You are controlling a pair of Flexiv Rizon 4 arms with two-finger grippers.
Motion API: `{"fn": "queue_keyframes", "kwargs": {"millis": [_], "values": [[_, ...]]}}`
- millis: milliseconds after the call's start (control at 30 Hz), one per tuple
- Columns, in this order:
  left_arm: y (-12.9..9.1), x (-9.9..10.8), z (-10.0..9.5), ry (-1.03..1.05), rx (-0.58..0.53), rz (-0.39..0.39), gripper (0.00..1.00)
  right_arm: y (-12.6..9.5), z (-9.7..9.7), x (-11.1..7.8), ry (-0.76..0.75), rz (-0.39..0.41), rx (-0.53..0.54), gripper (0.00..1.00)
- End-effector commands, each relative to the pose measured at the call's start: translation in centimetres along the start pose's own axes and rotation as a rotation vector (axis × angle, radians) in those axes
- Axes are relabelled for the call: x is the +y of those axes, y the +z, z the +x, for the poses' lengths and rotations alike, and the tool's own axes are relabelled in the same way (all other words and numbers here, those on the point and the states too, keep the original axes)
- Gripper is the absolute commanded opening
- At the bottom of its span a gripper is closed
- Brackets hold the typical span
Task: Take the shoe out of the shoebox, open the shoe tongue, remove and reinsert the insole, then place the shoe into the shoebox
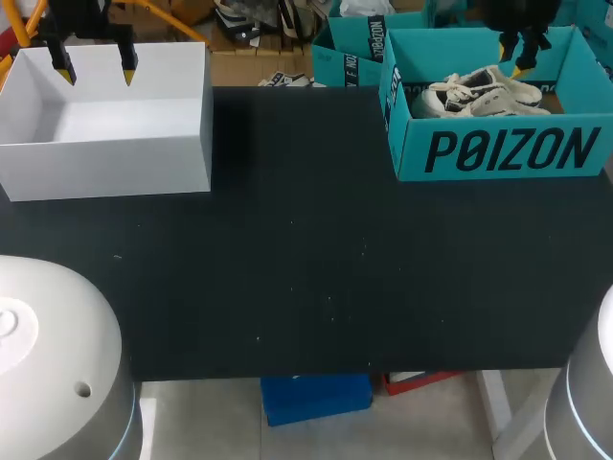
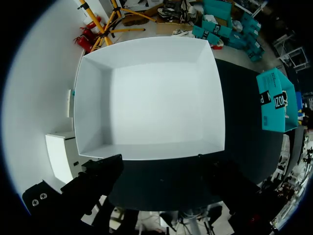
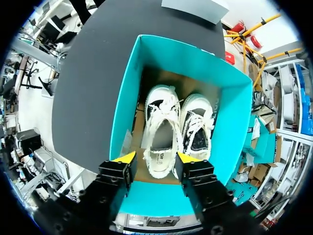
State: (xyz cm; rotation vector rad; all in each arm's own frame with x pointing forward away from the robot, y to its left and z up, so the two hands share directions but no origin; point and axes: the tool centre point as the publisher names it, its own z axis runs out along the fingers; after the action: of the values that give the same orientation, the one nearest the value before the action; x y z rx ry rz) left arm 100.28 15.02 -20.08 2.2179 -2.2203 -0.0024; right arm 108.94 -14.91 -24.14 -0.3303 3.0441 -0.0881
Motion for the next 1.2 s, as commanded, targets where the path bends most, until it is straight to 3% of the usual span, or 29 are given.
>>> {"fn": "queue_keyframes", "kwargs": {"millis": [33, 167, 233, 467, 733, 933, 1133, 1200], "values": [[-0.1, 0.1, 0.0, -0.001, -0.001, 0.000, 1.00, 1.7, -1.5, 0.2, -0.002, -0.007, 0.030, 0.49], [-0.1, 0.1, 0.0, -0.001, -0.001, 0.000, 1.00, 2.7, -2.2, 0.1, -0.009, -0.012, 0.035, 0.46], [-0.1, 0.1, 0.0, -0.001, -0.001, 0.000, 1.00, 3.1, -2.5, 0.0, -0.011, -0.014, 0.035, 0.39], [-0.1, 0.1, 0.0, -0.001, -0.001, 0.000, 1.00, 5.2, -3.5, -0.5, -0.008, -0.030, 0.042, 0.44], [-0.1, 0.1, 0.0, -0.001, -0.001, 0.000, 1.00, 7.9, -4.7, -1.3, 0.002, -0.050, 0.049, 0.38], [-0.1, 0.1, 0.0, -0.001, -0.001, 0.000, 1.00, 9.7, -5.2, -1.4, 0.003, -0.074, 0.059, 0.40], [-0.1, 0.1, 0.0, -0.001, -0.001, 0.000, 1.00, 11.2, -5.3, -1.2, 0.009, -0.091, 0.065, 0.29], [-0.1, 0.1, 0.0, -0.001, -0.001, 0.000, 1.00, 11.7, -5.1, -1.2, 0.011, -0.095, 0.067, 0.30]]}}
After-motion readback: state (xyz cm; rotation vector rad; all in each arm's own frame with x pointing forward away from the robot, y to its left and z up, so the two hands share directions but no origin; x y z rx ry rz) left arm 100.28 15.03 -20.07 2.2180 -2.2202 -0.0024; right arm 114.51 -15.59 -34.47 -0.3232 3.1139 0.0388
